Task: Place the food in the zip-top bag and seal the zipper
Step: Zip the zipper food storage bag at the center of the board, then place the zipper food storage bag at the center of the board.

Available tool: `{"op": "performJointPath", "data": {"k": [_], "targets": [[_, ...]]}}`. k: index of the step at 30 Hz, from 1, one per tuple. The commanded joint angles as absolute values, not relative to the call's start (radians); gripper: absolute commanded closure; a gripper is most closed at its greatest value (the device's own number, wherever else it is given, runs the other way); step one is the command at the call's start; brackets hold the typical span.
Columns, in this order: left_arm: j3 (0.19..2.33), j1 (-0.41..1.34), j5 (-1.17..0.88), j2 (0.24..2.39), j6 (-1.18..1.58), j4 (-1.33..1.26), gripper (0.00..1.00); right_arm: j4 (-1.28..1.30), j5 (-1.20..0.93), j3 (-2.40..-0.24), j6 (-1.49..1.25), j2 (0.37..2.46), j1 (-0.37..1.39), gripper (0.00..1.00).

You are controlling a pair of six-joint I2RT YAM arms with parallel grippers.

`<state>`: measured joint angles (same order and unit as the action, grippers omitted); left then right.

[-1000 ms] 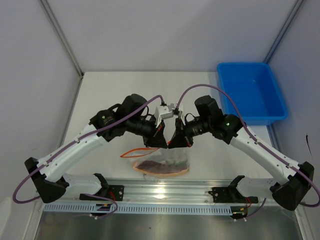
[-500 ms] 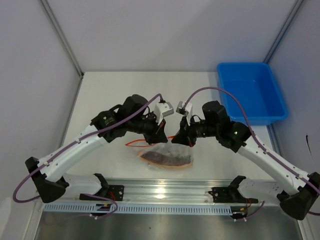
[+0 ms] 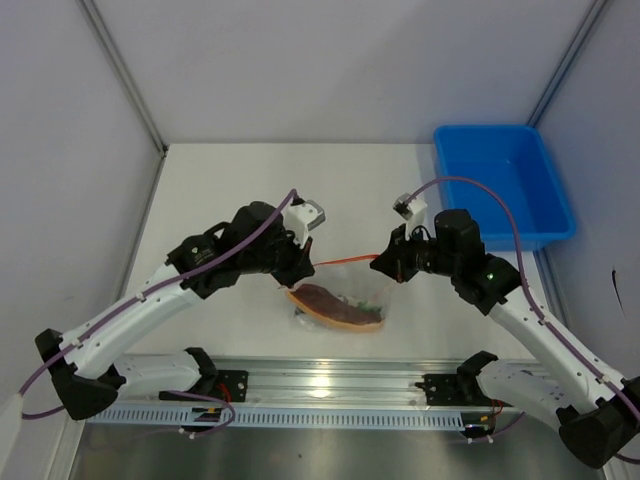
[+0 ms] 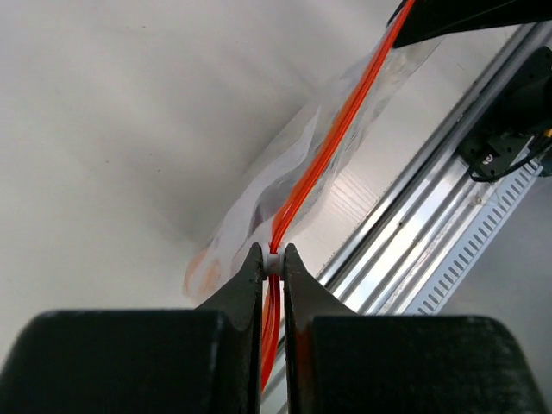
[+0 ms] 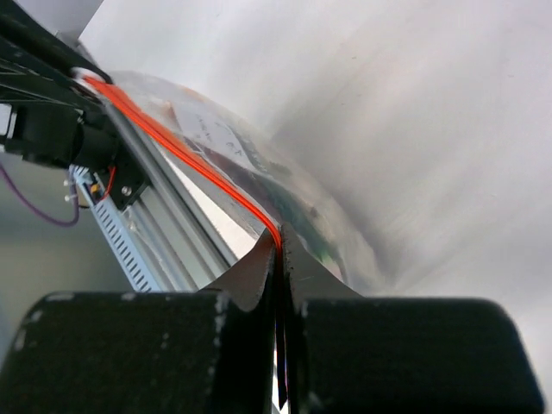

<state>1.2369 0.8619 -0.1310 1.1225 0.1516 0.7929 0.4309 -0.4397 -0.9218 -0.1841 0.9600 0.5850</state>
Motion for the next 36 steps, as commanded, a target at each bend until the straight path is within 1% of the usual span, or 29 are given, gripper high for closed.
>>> {"op": "performJointPath", "data": {"k": [1,5,11,16,20,21,22,24,25,26,27,28,29,30,31,33,35,36], "targets": [[1.218,0.853,0.023,1.046,0.195,0.851,0.99,0.448,-0.353,-0.922,-0.207,0.910,0.528,1.00],[1.204,0.850,0.121,1.005,0.242,0.877,0.99,0.482,-0.342,-0.917,-0.213,0.884,0.479,1.00],[1.167,0.850,0.277,0.913,0.323,0.908,1.00,0.506,-0.330,-0.913,-0.232,0.853,0.466,1.00],[1.126,0.850,0.308,0.825,0.359,0.902,0.99,0.511,-0.360,-0.923,-0.258,0.838,0.471,1.00],[1.103,0.850,0.281,0.791,0.374,0.858,0.99,0.485,-0.365,-0.939,-0.293,0.874,0.497,1.00],[1.104,0.850,0.267,0.802,0.376,0.847,0.96,0.477,-0.370,-0.945,-0.307,0.893,0.499,1.00],[1.114,0.850,0.249,0.817,0.377,0.829,0.84,0.465,-0.383,-0.969,-0.313,0.947,0.503,1.00],[1.137,0.848,0.219,0.885,0.377,0.818,0.65,0.469,-0.365,-1.000,-0.327,1.014,0.508,1.00],[1.150,0.848,0.225,0.915,0.383,0.815,0.58,0.450,-0.368,-1.014,-0.327,1.081,0.509,1.00],[1.172,0.836,0.238,0.946,0.391,0.819,0.39,0.442,-0.359,-1.043,-0.330,1.113,0.506,1.00],[1.192,0.828,0.282,1.016,0.409,0.830,0.28,0.427,-0.353,-1.063,-0.334,1.149,0.499,1.00],[1.206,0.821,0.310,1.049,0.414,0.841,0.23,0.413,-0.363,-1.083,-0.333,1.184,0.477,1.00],[1.251,0.812,0.331,1.075,0.420,0.851,0.15,0.402,-0.364,-1.121,-0.334,1.251,0.465,1.00],[1.262,0.811,0.360,1.094,0.431,0.853,0.10,0.390,-0.362,-1.143,-0.334,1.282,0.456,1.00],[1.290,0.810,0.412,1.104,0.449,0.848,0.01,0.368,-0.361,-1.167,-0.327,1.313,0.433,1.00],[1.305,0.811,0.451,1.094,0.471,0.842,0.01,0.342,-0.379,-1.242,-0.321,1.403,0.405,1.00],[1.315,0.811,0.479,1.040,0.480,0.828,0.00,0.344,-0.385,-1.304,-0.301,1.477,0.362,1.00],[1.310,0.811,0.479,1.013,0.479,0.799,0.00,0.348,-0.400,-1.365,-0.290,1.553,0.348,1.00]]}}
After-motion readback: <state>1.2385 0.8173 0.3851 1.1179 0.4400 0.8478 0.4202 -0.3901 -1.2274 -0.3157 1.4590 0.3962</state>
